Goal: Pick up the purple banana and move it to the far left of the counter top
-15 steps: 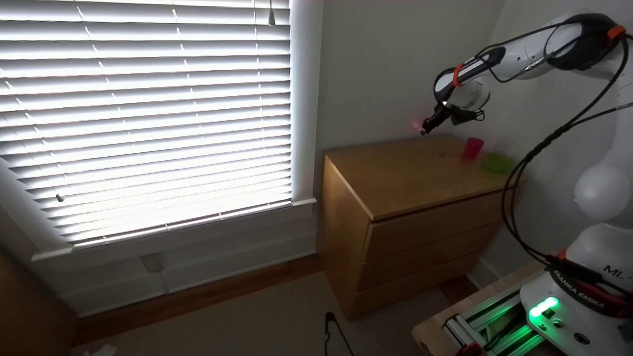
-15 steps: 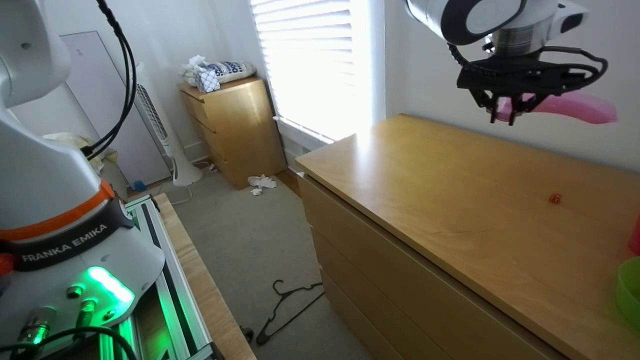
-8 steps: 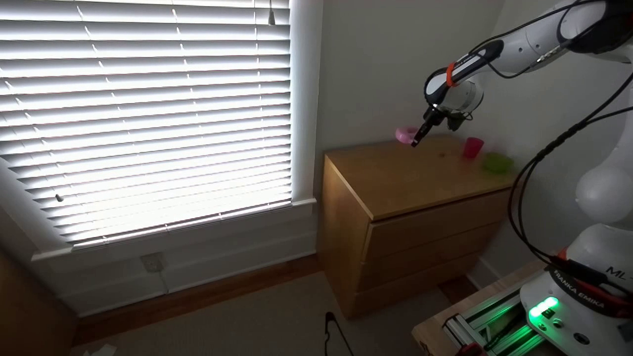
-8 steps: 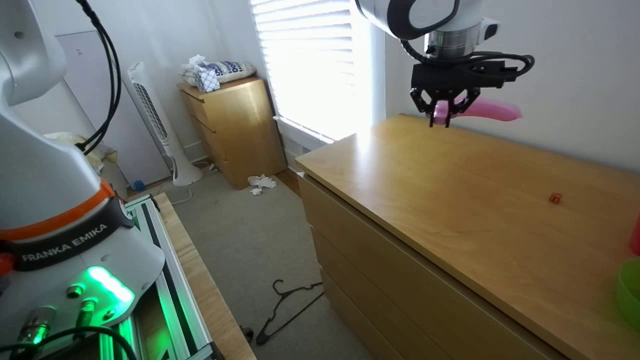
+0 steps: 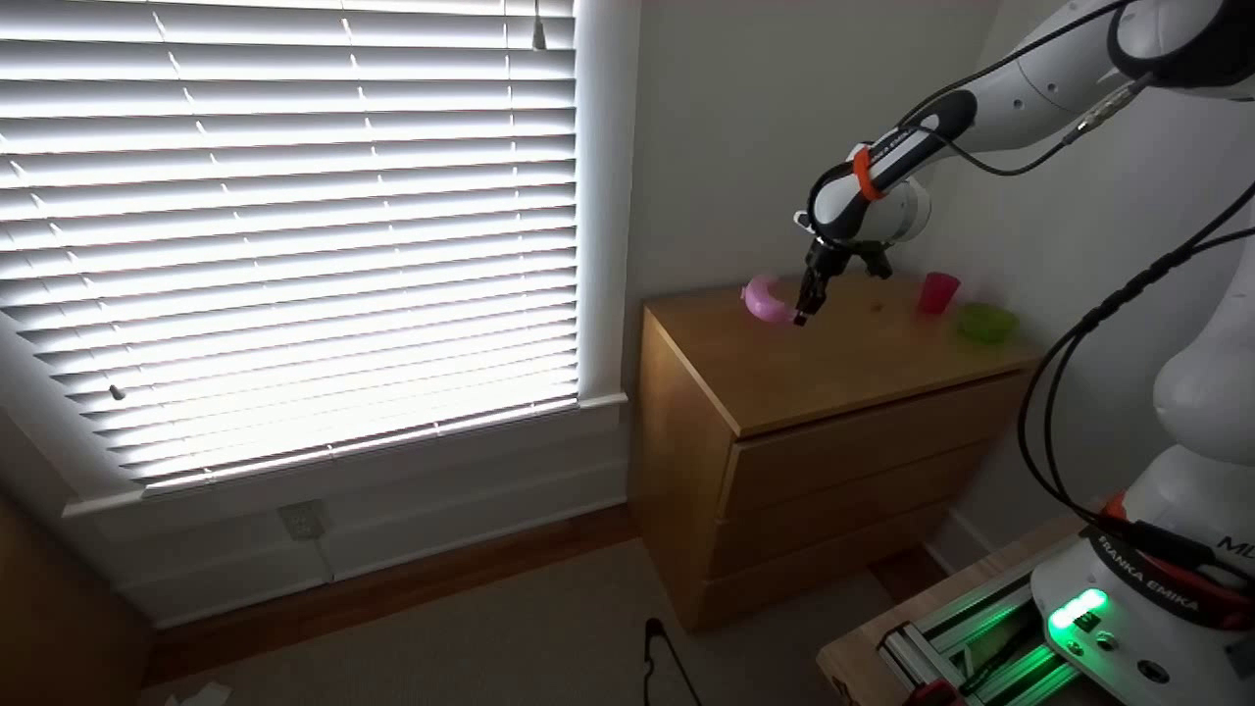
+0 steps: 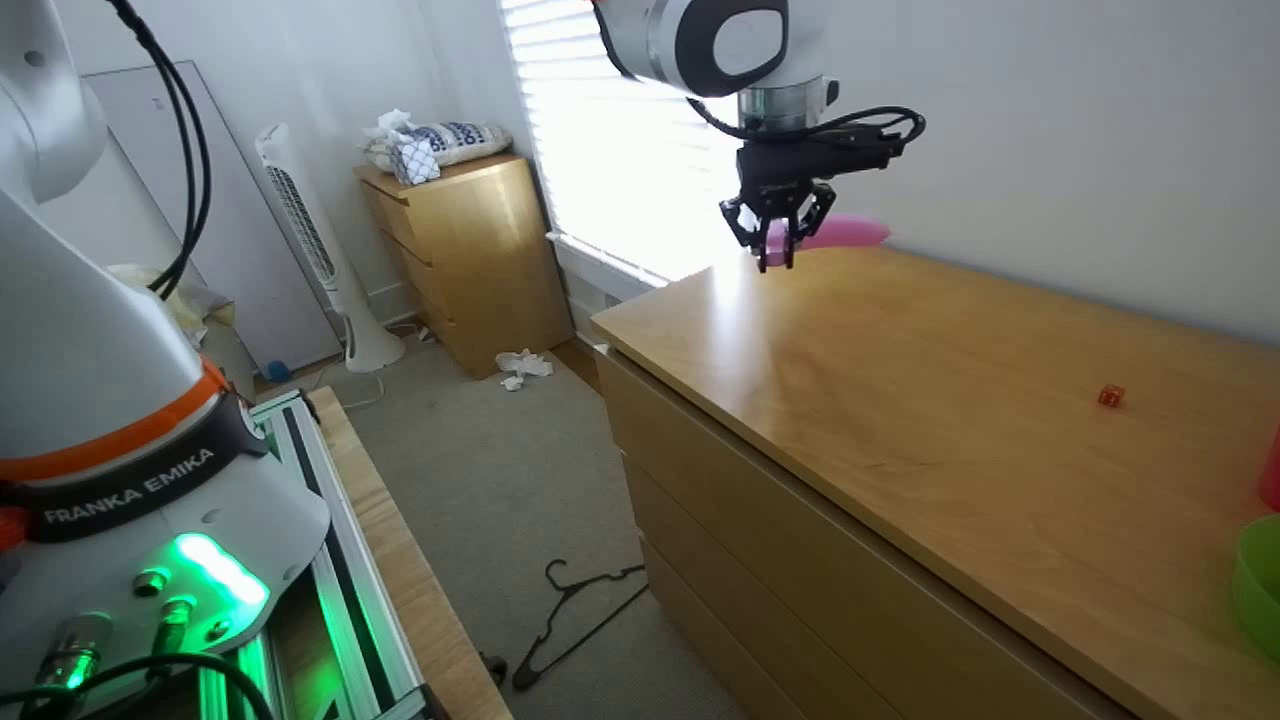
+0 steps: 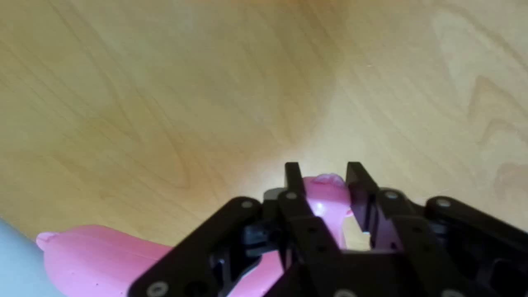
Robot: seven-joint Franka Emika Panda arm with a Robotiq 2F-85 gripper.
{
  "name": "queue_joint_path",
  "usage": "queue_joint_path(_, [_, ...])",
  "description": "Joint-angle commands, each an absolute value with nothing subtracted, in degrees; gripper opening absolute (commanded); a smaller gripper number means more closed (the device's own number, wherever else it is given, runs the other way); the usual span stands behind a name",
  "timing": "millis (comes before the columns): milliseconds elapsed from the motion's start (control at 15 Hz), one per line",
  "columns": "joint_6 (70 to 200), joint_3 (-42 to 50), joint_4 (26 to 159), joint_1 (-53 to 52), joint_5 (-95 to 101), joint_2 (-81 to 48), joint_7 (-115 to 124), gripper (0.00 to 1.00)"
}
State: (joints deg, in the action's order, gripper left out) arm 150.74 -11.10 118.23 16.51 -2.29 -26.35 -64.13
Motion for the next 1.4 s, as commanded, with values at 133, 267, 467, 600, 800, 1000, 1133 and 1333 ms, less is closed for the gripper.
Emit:
queue_joint_path(133, [151.90,-10.02,119.10,13.22,-2.39,-26.06,-65.55,0.31])
queue_joint_path(267, [151.90,-9.68,118.88,13.35,-2.36,-26.06,-65.53,0.31])
queue_joint_path(467, [151.90,-9.34,118.81,13.54,-2.33,-26.07,-65.52,0.31])
queue_joint_path(600, [151.90,-9.33,118.81,13.52,-2.33,-26.07,-65.52,0.31])
queue_joint_path(800, [151.64,-9.29,117.90,12.66,-1.45,-26.60,-65.49,0.08])
queue_joint_path(1000, [150.01,-8.52,115.19,9.50,2.03,-27.97,-64.88,0.08])
queue_joint_path(1133, [149.05,-9.03,113.96,8.42,2.69,-28.71,-65.94,0.08])
queue_joint_path(1333, [147.21,-9.68,111.94,6.82,3.50,-30.73,-67.81,0.08])
